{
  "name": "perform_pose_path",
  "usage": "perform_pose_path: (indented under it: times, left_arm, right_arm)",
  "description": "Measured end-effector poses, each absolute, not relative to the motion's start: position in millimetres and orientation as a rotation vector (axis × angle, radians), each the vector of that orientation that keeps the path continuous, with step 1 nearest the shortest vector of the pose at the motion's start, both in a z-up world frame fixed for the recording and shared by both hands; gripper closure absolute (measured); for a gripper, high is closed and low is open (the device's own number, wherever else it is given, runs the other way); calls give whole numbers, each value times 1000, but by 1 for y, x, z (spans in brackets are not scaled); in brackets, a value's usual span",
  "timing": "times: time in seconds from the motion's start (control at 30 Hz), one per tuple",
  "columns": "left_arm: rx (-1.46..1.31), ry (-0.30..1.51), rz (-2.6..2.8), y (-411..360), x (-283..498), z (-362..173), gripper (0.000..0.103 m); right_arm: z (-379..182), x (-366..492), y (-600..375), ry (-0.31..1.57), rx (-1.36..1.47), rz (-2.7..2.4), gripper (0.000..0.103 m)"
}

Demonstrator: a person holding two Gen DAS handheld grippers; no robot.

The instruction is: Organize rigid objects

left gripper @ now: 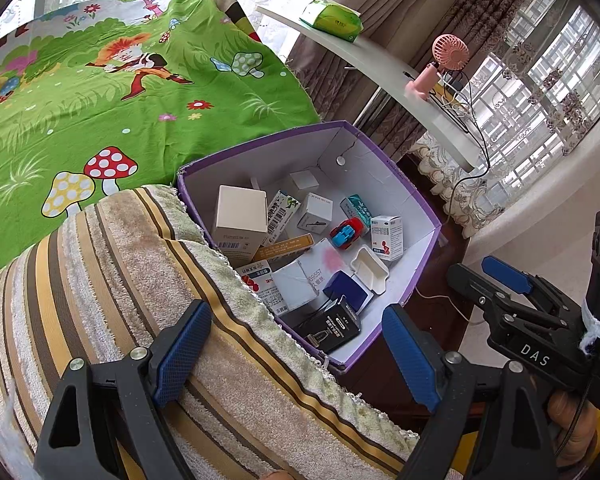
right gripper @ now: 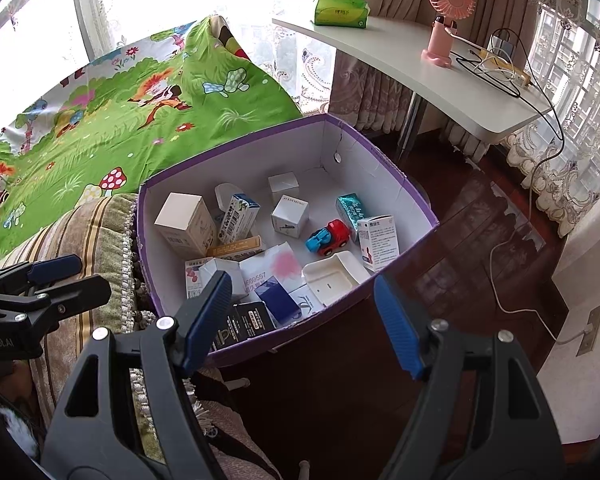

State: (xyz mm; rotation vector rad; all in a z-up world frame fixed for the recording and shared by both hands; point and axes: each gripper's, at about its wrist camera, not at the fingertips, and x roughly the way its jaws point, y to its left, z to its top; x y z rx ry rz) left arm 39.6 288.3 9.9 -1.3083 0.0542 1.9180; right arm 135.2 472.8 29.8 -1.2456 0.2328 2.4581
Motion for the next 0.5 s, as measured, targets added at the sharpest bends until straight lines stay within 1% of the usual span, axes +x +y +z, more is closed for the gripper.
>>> perform_pose_path:
  times: [0.3, 0.5]
  left_arm:
    - [-1308, 59, 1917, 289, 40, 10, 15]
    - [-1296, 108, 1927, 293, 42, 9, 14]
  right_arm:
    - [30, 135, 474, 235, -1248, 2459, 26]
    - [30, 135, 474, 235, -1249, 2459, 26]
